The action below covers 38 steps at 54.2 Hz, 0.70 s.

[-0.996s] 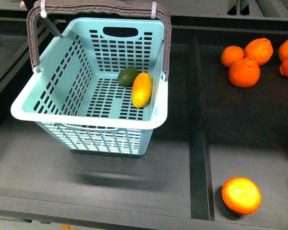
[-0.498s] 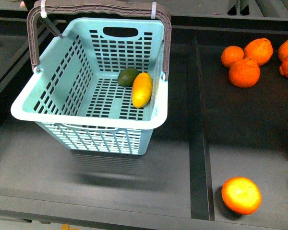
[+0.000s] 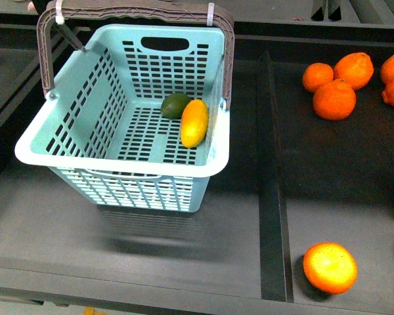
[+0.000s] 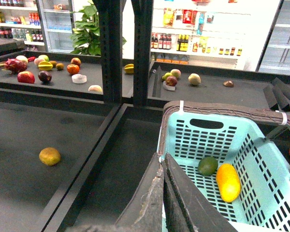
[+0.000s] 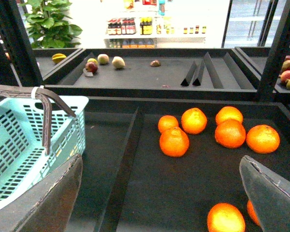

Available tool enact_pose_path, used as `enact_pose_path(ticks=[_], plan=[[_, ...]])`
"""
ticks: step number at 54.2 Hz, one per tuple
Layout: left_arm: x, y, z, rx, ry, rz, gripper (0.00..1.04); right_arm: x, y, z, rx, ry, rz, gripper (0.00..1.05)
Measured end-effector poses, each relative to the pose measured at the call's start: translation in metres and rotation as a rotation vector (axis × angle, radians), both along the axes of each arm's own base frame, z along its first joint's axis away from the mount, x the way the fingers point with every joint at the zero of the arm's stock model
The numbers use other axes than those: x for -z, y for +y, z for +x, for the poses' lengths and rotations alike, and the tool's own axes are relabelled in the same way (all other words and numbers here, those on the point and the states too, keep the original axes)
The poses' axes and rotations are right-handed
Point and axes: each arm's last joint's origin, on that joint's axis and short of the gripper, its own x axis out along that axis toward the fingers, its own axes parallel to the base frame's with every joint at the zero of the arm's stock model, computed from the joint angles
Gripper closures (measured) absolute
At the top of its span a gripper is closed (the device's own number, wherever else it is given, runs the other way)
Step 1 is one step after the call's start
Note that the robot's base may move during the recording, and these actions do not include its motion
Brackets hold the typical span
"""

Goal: Pick mango and avocado into basket

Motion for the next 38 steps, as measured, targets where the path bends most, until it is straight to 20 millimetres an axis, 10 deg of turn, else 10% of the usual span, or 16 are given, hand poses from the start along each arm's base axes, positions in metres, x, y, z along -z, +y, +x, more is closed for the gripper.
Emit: enact_pose_path(ticks=[31, 38], plan=[[0.0021, 0.0001, -0.0091, 0.0, 0.0, 0.0, 1.03, 0.0, 0.0, 0.0, 0.0, 0.0, 0.0, 0.09], [0.0021, 0.0001, -0.0091, 0.0, 0.0, 0.0, 0.7, 0.0, 0.0, 0.0, 0.0, 0.0, 0.0, 0.09]])
